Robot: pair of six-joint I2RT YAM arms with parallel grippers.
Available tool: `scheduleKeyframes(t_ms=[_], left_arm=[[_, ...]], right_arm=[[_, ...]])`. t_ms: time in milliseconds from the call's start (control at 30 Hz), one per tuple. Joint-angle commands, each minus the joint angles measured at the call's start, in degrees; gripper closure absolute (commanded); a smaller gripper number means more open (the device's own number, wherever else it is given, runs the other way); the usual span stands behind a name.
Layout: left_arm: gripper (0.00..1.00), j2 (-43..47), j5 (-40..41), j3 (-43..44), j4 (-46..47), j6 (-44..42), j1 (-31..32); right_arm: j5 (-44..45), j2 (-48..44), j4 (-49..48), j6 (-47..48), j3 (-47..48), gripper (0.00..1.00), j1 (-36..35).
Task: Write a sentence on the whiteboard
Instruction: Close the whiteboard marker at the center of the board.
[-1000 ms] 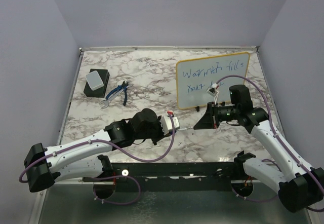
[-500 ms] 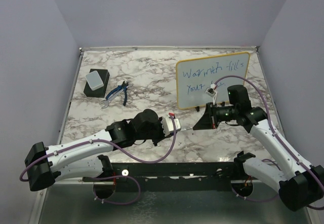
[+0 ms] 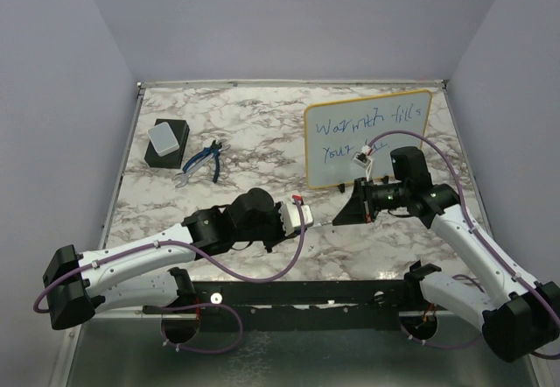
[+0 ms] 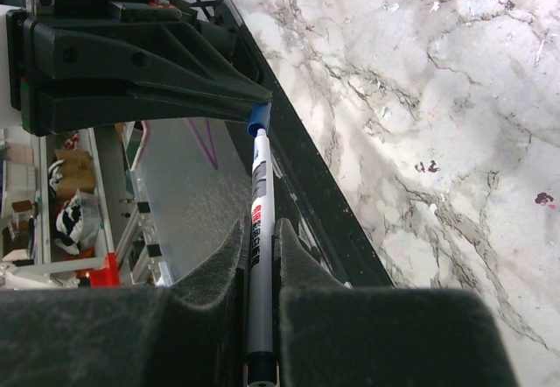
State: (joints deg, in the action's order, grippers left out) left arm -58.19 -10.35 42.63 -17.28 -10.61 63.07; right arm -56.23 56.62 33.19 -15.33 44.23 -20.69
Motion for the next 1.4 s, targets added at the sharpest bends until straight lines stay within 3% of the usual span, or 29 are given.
scheduleKeyframes(t_ms=[0, 700, 1167, 1367], left_arm=[[1.0, 0.13, -2.12, 2.16, -0.87, -0.96, 0.55], [1.0, -3.32, -0.3, 7.38, -2.91, -3.69, 2.84], [1.0, -4.93, 1.89, 8.35, 3.68, -1.23, 4.08], [1.0, -4.04, 5.14, 6.12, 10.9, 2.34, 4.67]], right_arm=[[1.34, 0.55, 1.58, 0.98, 1.43, 0.99, -0.57], [-1.69, 3.01, 1.09, 1.05, 1.27, 0.99, -3.67], [-0.95, 4.93, -4.2, -2.28, -0.84, 0.99, -7.48], [0.47, 6.3, -8.6, -5.08, -2.51, 0.99, -11.85]])
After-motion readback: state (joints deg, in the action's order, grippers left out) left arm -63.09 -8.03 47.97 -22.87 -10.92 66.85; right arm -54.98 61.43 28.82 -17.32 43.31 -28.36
